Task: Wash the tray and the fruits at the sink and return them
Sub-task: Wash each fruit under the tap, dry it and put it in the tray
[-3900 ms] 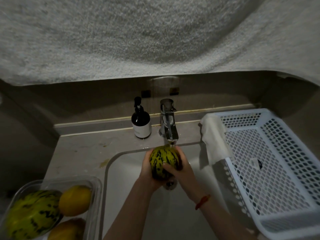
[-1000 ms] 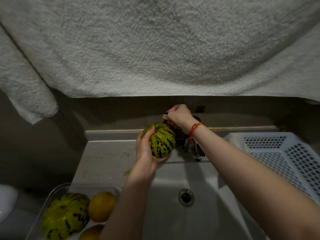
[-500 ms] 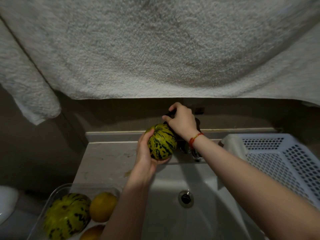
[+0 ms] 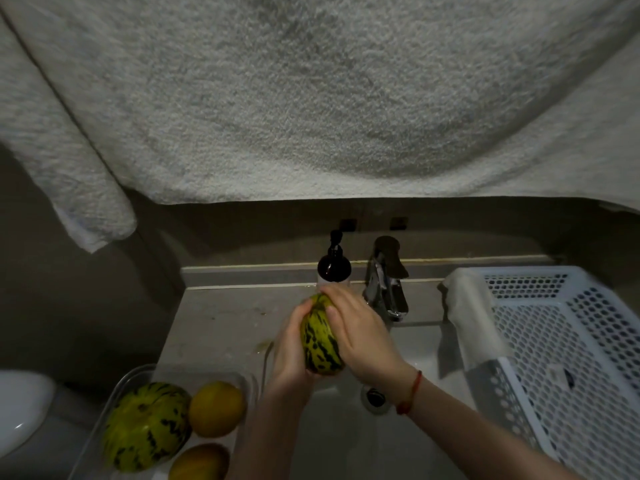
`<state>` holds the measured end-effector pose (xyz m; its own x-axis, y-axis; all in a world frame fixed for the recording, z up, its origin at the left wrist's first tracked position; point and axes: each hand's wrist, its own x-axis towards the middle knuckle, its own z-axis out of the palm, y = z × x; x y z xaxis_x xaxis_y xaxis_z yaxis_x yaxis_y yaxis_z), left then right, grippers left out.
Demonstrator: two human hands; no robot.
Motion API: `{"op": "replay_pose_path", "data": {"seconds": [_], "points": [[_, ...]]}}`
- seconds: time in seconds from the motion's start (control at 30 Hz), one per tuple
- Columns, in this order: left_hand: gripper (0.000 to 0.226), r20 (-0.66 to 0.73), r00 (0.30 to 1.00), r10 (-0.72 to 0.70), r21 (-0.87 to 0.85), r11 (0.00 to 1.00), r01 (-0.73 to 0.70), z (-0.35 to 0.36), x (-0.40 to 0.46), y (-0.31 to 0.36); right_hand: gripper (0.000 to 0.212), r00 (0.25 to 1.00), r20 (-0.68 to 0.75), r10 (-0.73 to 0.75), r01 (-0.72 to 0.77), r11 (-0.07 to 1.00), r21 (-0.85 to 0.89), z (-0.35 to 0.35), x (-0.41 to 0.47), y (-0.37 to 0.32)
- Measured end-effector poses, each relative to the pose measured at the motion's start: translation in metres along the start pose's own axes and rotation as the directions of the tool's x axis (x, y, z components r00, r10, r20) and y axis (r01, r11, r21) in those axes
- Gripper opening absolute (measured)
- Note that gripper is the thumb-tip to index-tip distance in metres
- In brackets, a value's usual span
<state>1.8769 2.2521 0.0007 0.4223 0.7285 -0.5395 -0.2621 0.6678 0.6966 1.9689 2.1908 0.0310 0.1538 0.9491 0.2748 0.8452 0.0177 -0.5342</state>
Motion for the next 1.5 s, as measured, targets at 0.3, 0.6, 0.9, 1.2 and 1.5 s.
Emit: {"op": "replay_pose_path", "data": {"seconds": [0.3,0.6,0.9,1.2,1.5], "points": [[0.040,-0.080,0.993,-0.085,0.036,0.995,0.088,0.006,-0.017,-0.025,0.038,0.950,0.010,0.311,-0.308,0.938,0.161,0.006,0.003,0.015],[0.044,0.095,0.976,-0.195,-0.130,0.970,0.206,0.011,-0.023,-0.035,0.038,0.989,-0.116,0.088,-0.086,0.996,0.018,0.010,-0.047,0.011],[0.052,0.311,0.919,-0.241,-0.264,0.908,0.327,0.021,-0.033,-0.046,0.045,0.977,-0.144,-0.155,0.140,0.984,-0.112,0.016,-0.078,0.028],[0.044,0.424,0.836,0.348,0.537,0.647,-0.541,0.018,-0.034,-0.038,0.055,0.544,0.703,0.458,-0.620,-0.345,0.705,-0.017,-0.065,0.040],[0.119,0.717,0.683,0.136,0.616,0.334,-0.713,0.025,-0.032,-0.016,0.061,0.765,0.533,0.361,-0.425,-0.339,0.839,-0.015,-0.083,0.051]]}}
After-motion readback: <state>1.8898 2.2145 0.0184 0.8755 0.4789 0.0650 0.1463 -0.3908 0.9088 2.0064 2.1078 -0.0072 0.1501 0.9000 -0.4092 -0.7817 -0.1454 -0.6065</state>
